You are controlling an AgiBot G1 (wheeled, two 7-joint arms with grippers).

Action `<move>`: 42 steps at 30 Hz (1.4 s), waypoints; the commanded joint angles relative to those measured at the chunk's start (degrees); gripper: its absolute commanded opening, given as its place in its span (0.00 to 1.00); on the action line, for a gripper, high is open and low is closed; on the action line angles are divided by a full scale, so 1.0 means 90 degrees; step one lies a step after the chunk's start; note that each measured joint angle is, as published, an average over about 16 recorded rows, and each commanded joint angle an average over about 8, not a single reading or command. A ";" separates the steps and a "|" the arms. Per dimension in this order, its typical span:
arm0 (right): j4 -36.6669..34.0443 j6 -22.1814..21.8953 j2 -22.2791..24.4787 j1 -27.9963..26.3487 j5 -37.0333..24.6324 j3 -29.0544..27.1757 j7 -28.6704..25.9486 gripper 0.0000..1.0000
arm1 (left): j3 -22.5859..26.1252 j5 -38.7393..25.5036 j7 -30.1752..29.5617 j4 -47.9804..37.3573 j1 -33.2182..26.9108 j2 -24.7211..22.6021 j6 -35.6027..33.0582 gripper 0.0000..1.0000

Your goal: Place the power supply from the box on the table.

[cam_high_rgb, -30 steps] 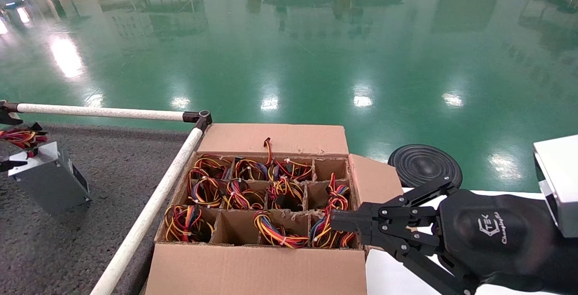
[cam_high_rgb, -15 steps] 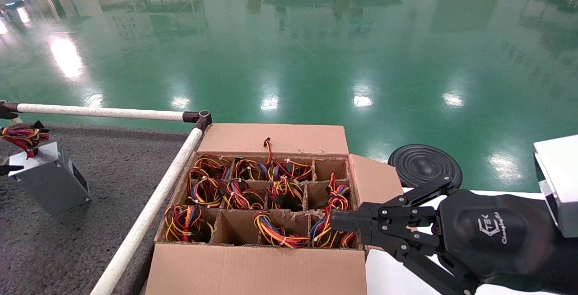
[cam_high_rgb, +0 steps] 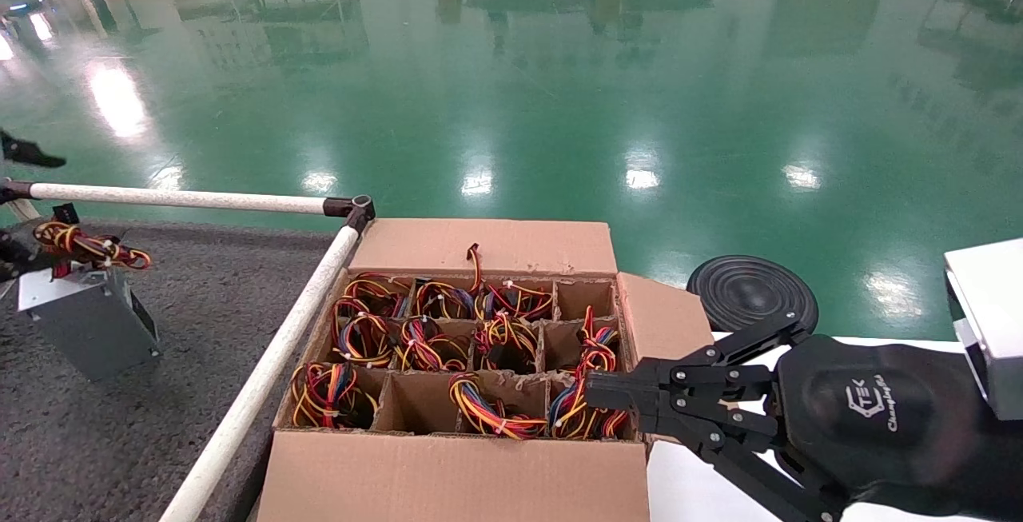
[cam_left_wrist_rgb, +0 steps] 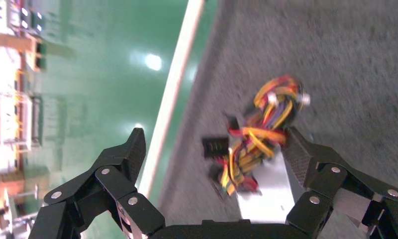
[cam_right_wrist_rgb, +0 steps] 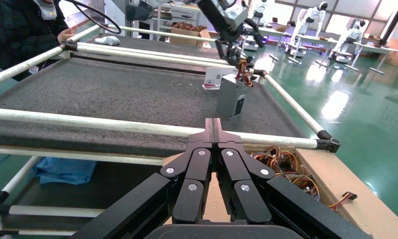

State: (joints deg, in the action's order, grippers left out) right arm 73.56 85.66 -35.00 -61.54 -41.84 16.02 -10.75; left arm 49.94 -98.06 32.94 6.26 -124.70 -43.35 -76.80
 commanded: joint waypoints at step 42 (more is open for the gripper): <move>0.0000 0.0000 0.0000 0.0000 0.0000 0.0000 0.0000 1.00 | -0.1817 0.3557 -0.0268 -0.0085 0.1821 -0.0167 -0.2484 1.00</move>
State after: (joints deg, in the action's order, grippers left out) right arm 73.55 85.65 -35.00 -61.53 -41.84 16.02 -10.74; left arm 33.58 -66.05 30.54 5.50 -108.31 -44.84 -99.15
